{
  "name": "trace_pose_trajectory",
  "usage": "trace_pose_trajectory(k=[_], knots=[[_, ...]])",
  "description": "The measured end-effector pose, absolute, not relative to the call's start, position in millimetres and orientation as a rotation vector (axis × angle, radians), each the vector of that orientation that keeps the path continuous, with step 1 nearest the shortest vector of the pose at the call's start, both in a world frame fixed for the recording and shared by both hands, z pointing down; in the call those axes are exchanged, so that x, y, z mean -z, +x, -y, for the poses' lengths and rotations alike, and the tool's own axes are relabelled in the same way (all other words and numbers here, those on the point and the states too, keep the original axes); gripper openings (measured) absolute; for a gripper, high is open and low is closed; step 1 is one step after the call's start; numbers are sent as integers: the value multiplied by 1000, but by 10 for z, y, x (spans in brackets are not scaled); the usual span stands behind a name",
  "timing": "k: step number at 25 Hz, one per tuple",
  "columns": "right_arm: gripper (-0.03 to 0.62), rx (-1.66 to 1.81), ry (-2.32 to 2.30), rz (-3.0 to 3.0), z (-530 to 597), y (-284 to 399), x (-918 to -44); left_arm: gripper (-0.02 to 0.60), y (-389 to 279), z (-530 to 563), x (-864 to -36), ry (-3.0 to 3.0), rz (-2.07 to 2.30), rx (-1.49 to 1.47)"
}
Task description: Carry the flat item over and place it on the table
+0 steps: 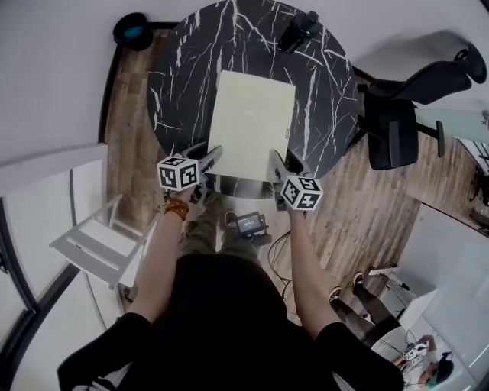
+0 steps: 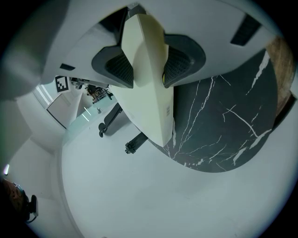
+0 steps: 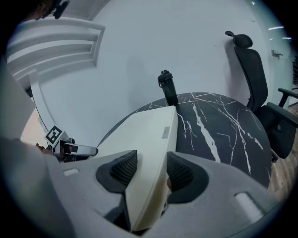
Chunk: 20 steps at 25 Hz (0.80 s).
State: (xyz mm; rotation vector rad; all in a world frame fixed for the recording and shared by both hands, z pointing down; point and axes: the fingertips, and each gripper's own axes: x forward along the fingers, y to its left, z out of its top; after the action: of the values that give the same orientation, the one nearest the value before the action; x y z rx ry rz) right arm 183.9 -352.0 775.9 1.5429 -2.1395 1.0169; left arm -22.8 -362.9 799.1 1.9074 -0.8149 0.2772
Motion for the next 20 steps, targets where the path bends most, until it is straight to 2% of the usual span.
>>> trace_pose_trajectory(k=[20], knots=[[199,-1025,1492,2070,3449,1787,-7985,212,-266,3573,-8130,1911,885,-429]])
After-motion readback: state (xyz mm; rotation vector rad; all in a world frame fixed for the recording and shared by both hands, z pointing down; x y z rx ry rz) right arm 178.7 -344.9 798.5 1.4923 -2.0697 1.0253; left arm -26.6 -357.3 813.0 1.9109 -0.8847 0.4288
